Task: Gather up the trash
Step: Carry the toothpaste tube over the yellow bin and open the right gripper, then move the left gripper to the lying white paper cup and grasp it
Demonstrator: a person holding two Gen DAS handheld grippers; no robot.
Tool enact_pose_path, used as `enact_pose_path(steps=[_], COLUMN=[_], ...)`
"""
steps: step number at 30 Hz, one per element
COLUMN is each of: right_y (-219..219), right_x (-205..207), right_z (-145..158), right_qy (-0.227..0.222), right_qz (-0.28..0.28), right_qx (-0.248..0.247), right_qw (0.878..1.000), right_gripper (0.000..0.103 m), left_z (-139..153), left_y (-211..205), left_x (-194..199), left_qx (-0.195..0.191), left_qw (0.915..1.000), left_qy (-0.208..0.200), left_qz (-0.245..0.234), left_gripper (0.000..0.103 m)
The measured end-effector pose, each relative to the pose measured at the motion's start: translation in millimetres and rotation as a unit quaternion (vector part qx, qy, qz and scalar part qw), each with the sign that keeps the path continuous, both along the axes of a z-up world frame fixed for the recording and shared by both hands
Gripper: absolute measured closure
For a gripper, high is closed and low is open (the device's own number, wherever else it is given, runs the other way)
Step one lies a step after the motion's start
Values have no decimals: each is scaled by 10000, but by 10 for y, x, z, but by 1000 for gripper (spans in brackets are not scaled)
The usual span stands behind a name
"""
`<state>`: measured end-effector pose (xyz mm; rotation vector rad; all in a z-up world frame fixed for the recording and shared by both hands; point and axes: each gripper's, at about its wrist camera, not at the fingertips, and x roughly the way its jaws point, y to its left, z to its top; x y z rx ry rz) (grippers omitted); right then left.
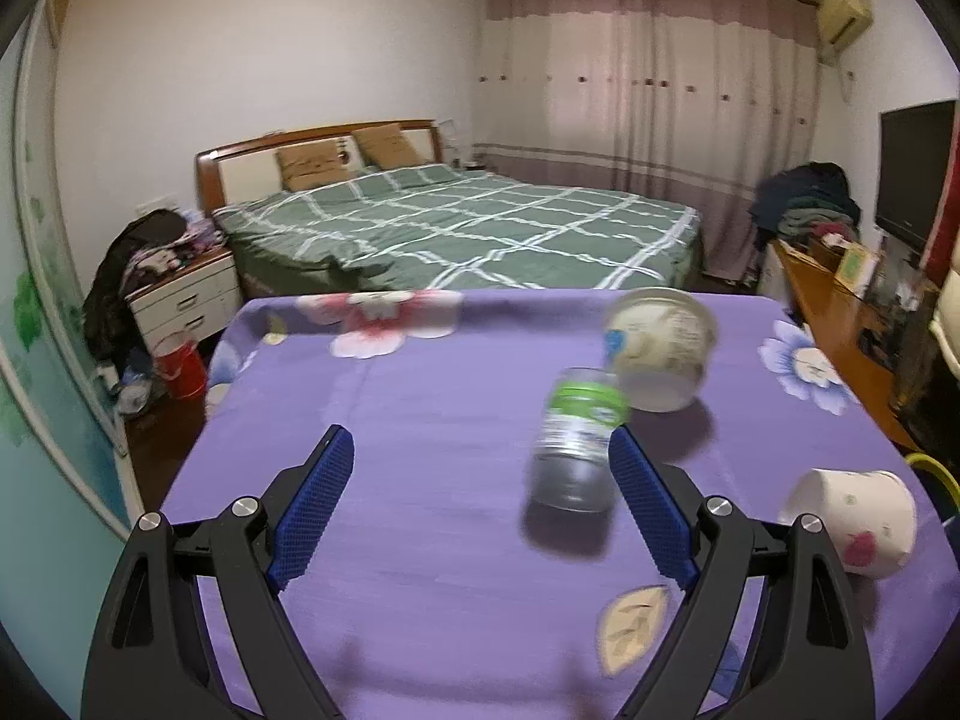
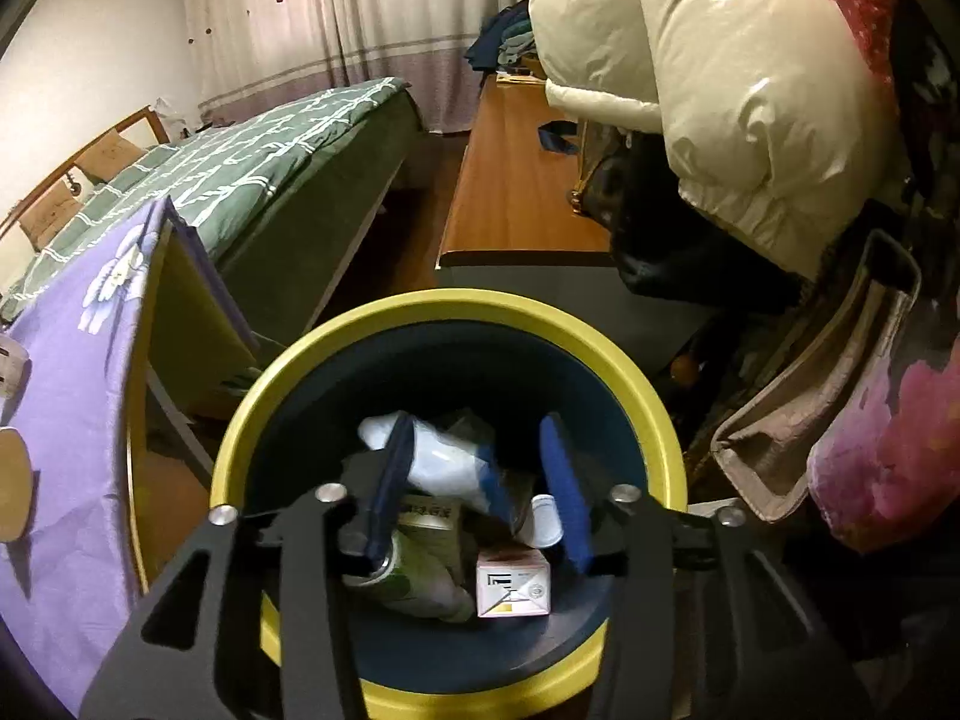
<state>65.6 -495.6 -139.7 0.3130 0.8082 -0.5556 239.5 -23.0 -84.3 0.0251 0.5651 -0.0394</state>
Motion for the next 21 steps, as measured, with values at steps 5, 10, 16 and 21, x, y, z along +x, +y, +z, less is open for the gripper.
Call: enact_pose_path(steps=[5,10,16,21], right_y=[-5,7,-4,-26], right_x=[-64,-106,-136,-166], right_z=[16,28,25,15], right_qy=[-129,-202,-288,-325], right_qz=[15,62,78,71], right_qx=[33,141,233,296], right_qw=[9999,9997,9993,9990], right_gripper=[50,49,49,49], left_z=[55,61,64,27], left_y=[-352,-774,-1179,-1524], left_x=[-108,-219,-311,-358], left_qx=[-52,-119,-477,-349], left_qw=[9986,9923,9775,9707], left_qy=[118,342,673,726], left_qz=[-504,-1186,-1944,-2264], left_gripper=[17,17,11,10])
